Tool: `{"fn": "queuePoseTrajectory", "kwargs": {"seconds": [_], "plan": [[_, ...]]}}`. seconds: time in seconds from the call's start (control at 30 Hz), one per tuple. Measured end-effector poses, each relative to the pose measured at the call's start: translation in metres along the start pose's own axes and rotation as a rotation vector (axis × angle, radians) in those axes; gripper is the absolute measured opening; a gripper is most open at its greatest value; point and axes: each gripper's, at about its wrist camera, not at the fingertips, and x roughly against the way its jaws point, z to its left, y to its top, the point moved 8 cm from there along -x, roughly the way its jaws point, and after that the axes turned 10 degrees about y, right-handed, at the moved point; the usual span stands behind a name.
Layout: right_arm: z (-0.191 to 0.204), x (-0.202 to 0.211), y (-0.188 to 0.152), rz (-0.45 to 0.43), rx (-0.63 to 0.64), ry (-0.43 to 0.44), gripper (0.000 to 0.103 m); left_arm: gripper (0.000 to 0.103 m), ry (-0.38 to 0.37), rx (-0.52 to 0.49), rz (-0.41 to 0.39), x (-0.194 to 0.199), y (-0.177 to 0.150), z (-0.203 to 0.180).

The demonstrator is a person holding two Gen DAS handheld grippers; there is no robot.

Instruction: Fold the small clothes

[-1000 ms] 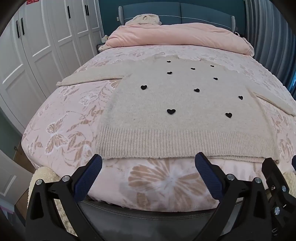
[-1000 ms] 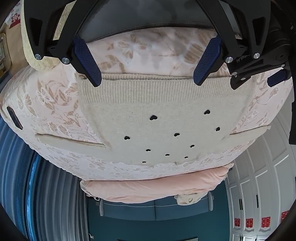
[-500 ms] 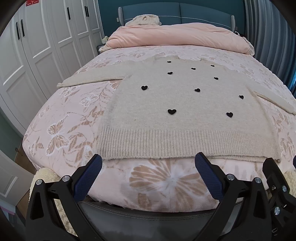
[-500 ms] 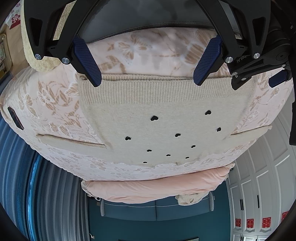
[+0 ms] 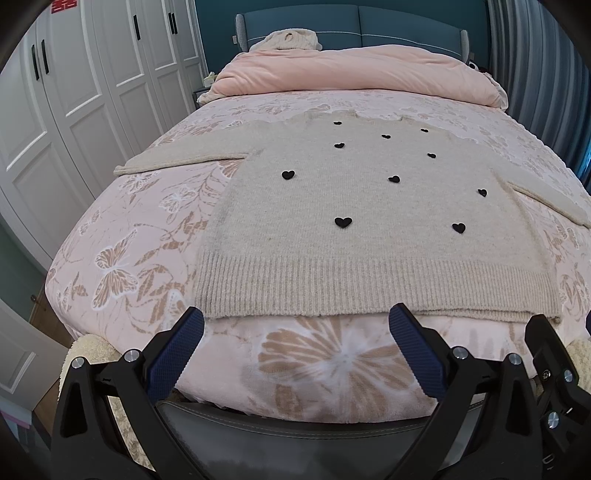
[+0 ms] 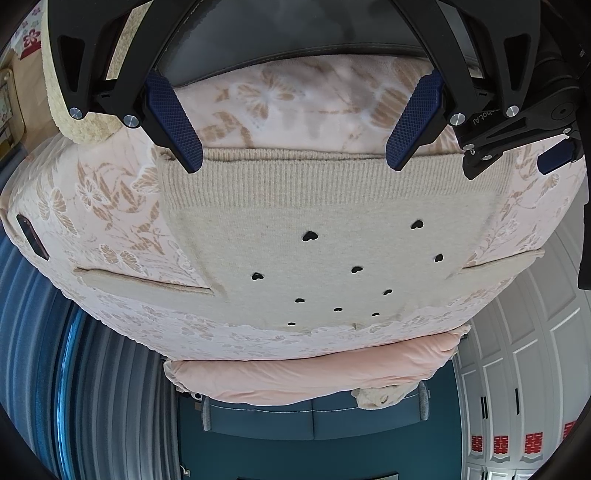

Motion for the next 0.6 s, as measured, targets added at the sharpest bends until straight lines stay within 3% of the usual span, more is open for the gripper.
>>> {"fn": "queuePoseTrajectory", "kwargs": {"seconds": [0.6], "plan": [[0.0021, -0.0009, -0.0005, 0.0, 0.001, -0.002, 0.098, 0.098, 0.0, -0.001, 0.0, -0.0003, -0.0003, -0.0002]]}}
